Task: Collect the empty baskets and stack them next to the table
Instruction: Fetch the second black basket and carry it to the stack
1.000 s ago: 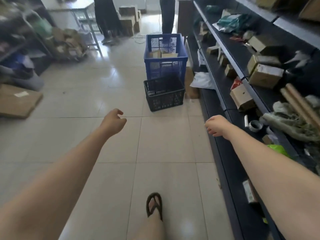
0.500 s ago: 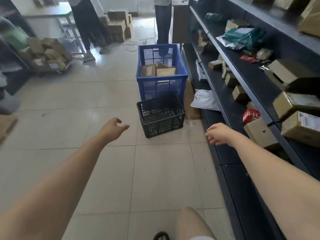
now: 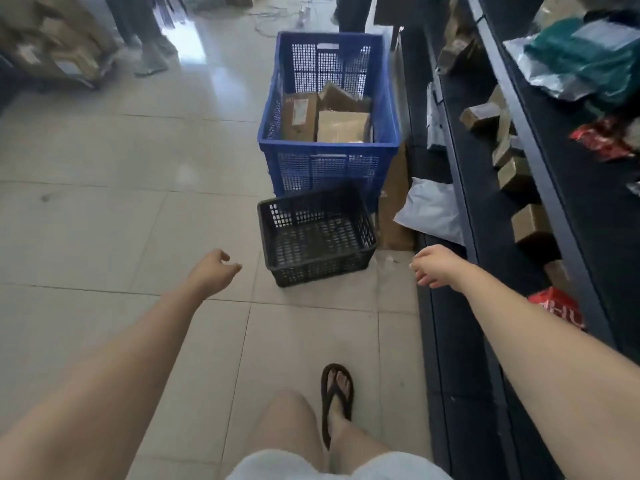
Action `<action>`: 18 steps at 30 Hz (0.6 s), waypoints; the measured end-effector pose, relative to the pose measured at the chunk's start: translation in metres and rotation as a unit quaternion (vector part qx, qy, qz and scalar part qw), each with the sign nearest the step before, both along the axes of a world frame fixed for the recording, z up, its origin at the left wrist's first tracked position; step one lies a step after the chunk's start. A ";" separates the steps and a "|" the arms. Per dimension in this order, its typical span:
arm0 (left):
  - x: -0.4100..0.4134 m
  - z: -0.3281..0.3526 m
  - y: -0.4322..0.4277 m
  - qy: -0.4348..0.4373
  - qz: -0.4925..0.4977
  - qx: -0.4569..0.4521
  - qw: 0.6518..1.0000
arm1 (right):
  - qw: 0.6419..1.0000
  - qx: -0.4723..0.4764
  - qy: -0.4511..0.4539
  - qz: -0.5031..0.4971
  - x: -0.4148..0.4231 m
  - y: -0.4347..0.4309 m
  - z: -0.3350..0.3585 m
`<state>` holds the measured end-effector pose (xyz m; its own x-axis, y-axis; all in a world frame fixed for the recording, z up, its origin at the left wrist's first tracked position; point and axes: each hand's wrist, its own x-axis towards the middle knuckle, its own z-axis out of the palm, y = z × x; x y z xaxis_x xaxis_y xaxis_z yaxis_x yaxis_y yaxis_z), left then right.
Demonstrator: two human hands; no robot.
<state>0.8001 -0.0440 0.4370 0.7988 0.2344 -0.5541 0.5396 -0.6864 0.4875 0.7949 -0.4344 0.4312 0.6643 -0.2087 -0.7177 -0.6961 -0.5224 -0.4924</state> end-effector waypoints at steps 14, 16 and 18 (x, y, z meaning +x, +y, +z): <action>0.209 -0.140 -0.011 0.135 0.079 0.019 0.988 | 0.996 -0.002 0.081 0.023 0.255 -0.014 -0.142; 0.238 -0.165 -0.016 0.149 0.094 0.010 0.984 | 0.994 -0.006 0.108 0.026 0.284 -0.014 -0.171; 0.264 -0.192 -0.022 0.155 0.114 0.005 0.981 | 0.990 -0.022 0.134 0.036 0.308 -0.018 -0.201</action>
<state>1.0639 -0.0665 0.2450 0.5189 0.3947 -0.7582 0.8010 -0.5343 0.2700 1.1031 -0.4519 0.2298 0.4653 -0.2017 -0.8619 -0.7587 -0.5924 -0.2710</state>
